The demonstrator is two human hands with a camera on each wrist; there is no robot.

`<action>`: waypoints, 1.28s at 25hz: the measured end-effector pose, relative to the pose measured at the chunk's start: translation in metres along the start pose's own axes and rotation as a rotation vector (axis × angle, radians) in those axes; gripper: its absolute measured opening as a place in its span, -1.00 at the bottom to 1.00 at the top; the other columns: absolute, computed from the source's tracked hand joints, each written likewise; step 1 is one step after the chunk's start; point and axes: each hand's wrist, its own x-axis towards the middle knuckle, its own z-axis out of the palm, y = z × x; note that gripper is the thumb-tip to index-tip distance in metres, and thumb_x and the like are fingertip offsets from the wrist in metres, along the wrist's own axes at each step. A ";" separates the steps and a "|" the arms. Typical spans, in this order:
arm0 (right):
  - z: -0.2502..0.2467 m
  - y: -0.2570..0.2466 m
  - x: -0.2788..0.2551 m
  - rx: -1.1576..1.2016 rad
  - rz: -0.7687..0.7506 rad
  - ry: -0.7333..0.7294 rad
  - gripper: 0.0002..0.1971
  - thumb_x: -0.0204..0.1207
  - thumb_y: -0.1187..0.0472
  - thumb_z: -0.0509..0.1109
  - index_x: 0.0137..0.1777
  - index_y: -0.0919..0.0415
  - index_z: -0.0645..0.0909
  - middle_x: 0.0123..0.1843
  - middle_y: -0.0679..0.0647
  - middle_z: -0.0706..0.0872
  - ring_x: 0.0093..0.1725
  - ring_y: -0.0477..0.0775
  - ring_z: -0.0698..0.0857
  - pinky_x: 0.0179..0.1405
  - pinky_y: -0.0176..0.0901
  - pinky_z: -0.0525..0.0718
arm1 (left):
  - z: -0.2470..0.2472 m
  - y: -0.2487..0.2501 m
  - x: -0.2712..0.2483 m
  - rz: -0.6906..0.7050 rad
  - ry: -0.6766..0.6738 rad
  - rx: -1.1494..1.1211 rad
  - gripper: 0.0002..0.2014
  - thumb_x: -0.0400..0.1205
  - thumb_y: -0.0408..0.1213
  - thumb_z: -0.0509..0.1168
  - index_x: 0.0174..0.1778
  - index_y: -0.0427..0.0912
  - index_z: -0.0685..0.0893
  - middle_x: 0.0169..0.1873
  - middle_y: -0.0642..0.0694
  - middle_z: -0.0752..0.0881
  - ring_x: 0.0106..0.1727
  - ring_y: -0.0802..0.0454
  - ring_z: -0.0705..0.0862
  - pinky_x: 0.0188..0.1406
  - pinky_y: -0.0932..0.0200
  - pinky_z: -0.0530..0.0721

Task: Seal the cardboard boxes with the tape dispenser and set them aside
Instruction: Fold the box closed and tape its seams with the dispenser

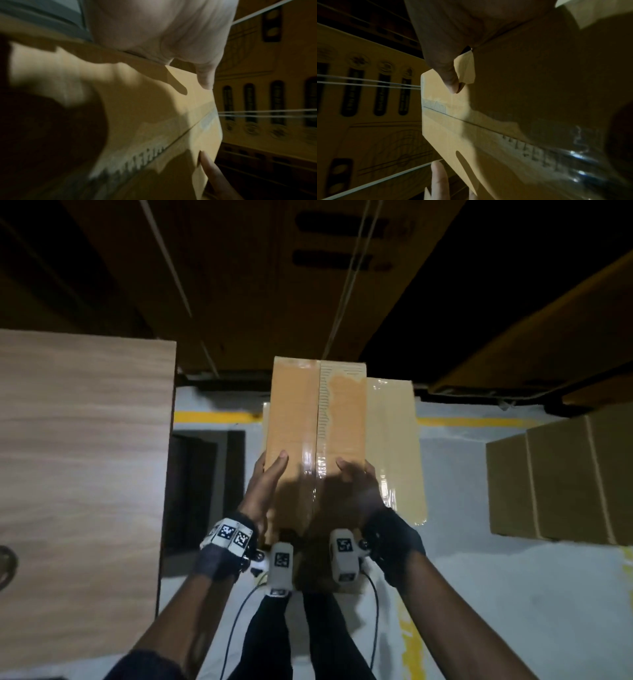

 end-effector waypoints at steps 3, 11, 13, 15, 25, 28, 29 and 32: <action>0.009 0.003 0.046 -0.088 -0.002 -0.026 -0.53 0.55 -0.06 0.58 0.37 0.04 0.57 0.05 -0.15 0.70 0.10 -0.03 0.72 0.02 -0.35 0.72 | -0.006 -0.005 0.034 0.004 0.042 -0.006 -0.22 0.47 0.38 0.46 0.60 0.23 0.50 0.40 0.12 0.73 0.49 0.05 0.62 0.61 -0.25 0.40; 0.028 0.050 0.185 0.017 0.241 -0.061 -0.15 0.12 -0.38 0.72 0.45 -0.20 0.63 0.19 0.02 0.83 0.26 0.26 0.76 0.21 0.24 0.71 | -0.002 -0.030 0.139 -0.042 0.215 0.097 -0.33 0.72 0.01 0.37 0.75 0.13 0.29 0.44 -0.05 0.66 0.42 -0.06 0.63 0.50 -0.18 0.52; 0.027 0.049 0.207 -0.015 0.208 -0.055 -0.20 0.26 -0.32 0.67 0.52 -0.20 0.56 0.25 -0.04 0.79 0.28 0.16 0.73 0.30 0.20 0.65 | -0.002 -0.044 0.166 -0.058 0.242 0.104 -0.32 0.71 -0.05 0.40 0.74 0.14 0.30 0.43 -0.04 0.68 0.43 -0.06 0.64 0.53 -0.19 0.52; 0.026 0.056 0.232 -0.070 0.171 -0.079 -0.18 0.43 -0.25 0.59 0.66 -0.10 0.41 0.36 -0.10 0.64 0.37 0.07 0.60 0.46 0.11 0.50 | -0.003 -0.058 0.195 -0.078 0.273 0.123 -0.29 0.70 -0.14 0.43 0.75 0.10 0.28 0.38 -0.04 0.69 0.43 -0.06 0.64 0.47 -0.05 0.56; 0.044 0.131 0.324 -0.130 0.131 -0.070 -0.21 0.36 -0.24 0.64 0.58 -0.11 0.50 0.20 0.03 0.80 0.13 0.13 0.78 0.04 0.08 0.72 | -0.024 -0.138 0.284 -0.109 0.234 0.162 -0.33 0.63 -0.41 0.48 0.52 0.24 0.38 0.22 0.10 0.68 0.18 0.26 0.65 -0.14 0.51 0.64; 0.047 0.150 0.329 -0.140 0.117 -0.105 -0.20 0.33 -0.23 0.59 0.57 0.02 0.53 0.30 0.11 0.74 0.18 0.10 0.69 0.16 0.08 0.62 | -0.035 -0.152 0.292 -0.119 0.231 0.213 -0.30 0.65 -0.41 0.45 0.64 0.17 0.37 0.27 0.10 0.67 0.25 0.17 0.64 0.00 0.41 0.68; 0.048 0.153 0.329 -0.139 0.117 -0.115 -0.22 0.38 -0.20 0.58 0.59 0.04 0.52 0.37 0.13 0.71 0.28 0.13 0.67 0.29 0.13 0.59 | -0.039 -0.154 0.294 -0.130 0.230 0.238 -0.25 0.66 -0.37 0.46 0.70 0.20 0.32 0.34 0.08 0.65 0.34 0.09 0.61 0.20 0.25 0.68; 0.052 0.160 0.336 -0.138 0.136 -0.103 -0.45 0.64 0.07 0.52 0.58 0.15 0.50 0.44 0.17 0.66 0.43 0.21 0.61 0.48 0.17 0.51 | -0.044 -0.159 0.300 -0.131 0.226 0.308 -0.19 0.67 -0.25 0.45 0.72 0.41 0.20 0.55 0.01 0.54 0.58 -0.12 0.46 0.56 -0.32 0.45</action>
